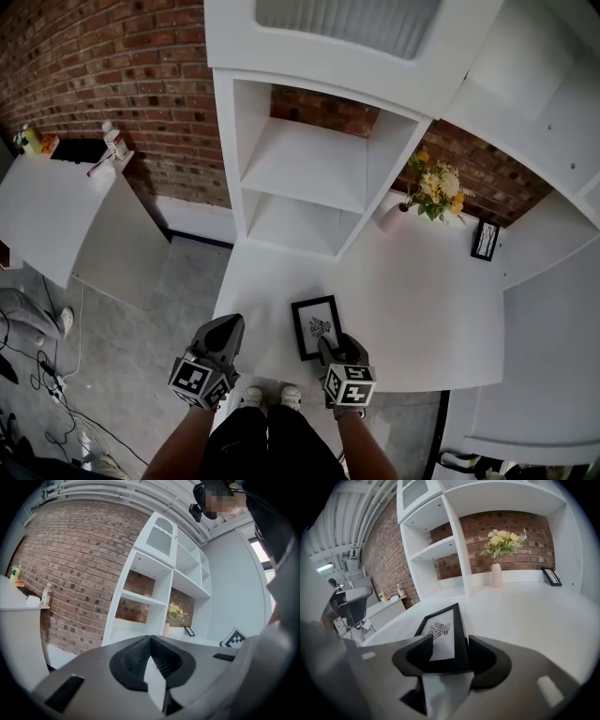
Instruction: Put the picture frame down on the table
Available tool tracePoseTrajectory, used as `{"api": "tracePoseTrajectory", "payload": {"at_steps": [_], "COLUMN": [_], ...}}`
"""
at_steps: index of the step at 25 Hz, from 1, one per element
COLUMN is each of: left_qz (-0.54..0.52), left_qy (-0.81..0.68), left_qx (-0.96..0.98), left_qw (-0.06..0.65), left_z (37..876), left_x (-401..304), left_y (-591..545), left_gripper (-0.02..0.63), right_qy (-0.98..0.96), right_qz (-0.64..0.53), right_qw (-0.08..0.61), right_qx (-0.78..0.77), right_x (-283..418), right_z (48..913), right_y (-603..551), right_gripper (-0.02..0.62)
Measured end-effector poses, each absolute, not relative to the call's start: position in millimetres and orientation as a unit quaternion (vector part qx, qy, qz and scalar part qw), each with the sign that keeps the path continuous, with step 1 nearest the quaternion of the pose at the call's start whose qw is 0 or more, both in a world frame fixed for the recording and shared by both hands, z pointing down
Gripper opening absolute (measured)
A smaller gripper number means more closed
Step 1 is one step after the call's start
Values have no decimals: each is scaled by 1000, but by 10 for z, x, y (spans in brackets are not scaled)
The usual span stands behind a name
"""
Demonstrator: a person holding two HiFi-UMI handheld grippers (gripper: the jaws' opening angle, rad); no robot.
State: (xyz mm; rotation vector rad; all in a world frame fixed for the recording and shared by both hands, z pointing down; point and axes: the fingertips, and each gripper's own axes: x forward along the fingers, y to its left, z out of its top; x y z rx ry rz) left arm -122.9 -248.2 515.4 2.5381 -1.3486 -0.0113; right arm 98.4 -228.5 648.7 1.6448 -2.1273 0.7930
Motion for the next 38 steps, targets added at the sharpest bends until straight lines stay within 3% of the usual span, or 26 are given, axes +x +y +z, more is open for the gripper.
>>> {"api": "tracePoseTrajectory", "payload": {"at_steps": [22, 38], "left_qz": [-6, -7], "left_qy": [-468, -466], "left_qx": [874, 875], "left_qw": [131, 130], "left_z": [5133, 5135], "left_x": [-1283, -1285], "left_y": [-2451, -2450], "left_gripper": [-3, -4], "right_qy": [-739, -754], "right_qz": [294, 271], "right_qw": [174, 143], "right_qx": [580, 580], "right_x": [992, 973], "right_z": [6526, 6367], "right_y": [-2305, -2333], "right_gripper": [244, 247]}}
